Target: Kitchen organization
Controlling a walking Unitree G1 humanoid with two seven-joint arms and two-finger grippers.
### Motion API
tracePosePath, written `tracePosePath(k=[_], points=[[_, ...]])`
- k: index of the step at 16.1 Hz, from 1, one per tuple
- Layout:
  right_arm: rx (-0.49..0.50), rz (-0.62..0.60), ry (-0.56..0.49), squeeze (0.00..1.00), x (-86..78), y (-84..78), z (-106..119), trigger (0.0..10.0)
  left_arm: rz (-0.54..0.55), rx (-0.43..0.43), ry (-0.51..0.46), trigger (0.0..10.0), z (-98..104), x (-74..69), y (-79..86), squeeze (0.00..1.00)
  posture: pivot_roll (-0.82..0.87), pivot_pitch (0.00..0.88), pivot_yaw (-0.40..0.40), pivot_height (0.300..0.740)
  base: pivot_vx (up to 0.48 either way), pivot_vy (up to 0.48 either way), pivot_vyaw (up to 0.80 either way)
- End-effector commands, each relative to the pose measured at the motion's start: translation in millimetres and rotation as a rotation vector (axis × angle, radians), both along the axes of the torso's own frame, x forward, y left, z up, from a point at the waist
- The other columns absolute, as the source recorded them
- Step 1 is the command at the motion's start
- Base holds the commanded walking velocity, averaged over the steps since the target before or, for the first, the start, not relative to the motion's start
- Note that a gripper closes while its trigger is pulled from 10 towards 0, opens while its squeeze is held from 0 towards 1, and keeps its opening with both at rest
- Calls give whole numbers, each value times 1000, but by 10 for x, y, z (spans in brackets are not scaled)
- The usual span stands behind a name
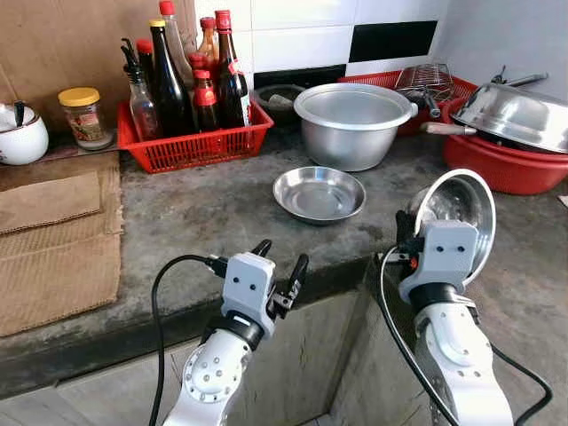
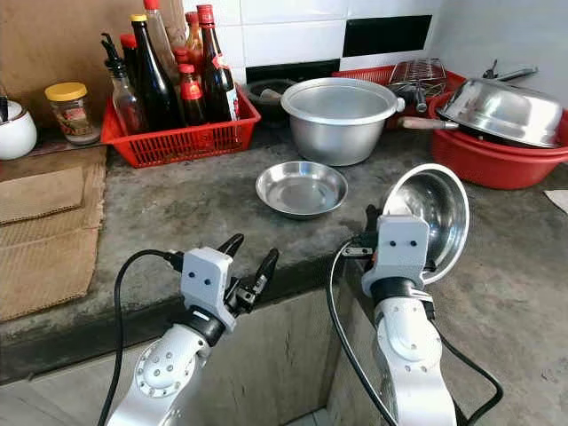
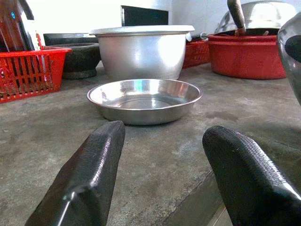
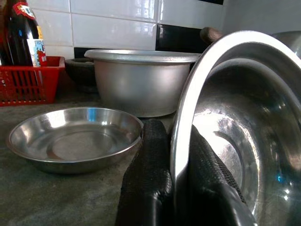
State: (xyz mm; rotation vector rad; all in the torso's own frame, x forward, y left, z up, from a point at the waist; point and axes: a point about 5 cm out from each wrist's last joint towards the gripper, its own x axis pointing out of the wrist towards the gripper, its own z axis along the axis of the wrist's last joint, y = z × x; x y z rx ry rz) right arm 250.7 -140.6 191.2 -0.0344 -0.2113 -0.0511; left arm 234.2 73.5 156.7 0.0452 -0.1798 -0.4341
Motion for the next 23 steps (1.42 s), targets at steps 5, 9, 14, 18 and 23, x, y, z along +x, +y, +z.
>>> tracePosePath(k=[5,9,14,18,23], points=[[-1,-7,-24,0,15,17,95,10000,-9,-3,2,10000,-5,-14,-17,0,104,12,-51,740,0,0,0],[-25,80,-102,0,26,125,277,10000,-12,-6,2,10000,-5,-14,-29,0,100,14,-50,740,-64,0,0],[11,162,-108,0,11,204,294,10000,-13,-4,5,10000,-12,-13,-25,0,101,13,-51,740,-271,0,0],[8,174,-107,0,14,211,297,10000,-15,-3,5,10000,-14,-15,-26,0,100,12,-45,740,-316,0,0],[3,160,-105,0,24,192,299,10000,-18,-1,6,10000,-17,-15,-30,0,98,11,-45,740,-323,0,0]])
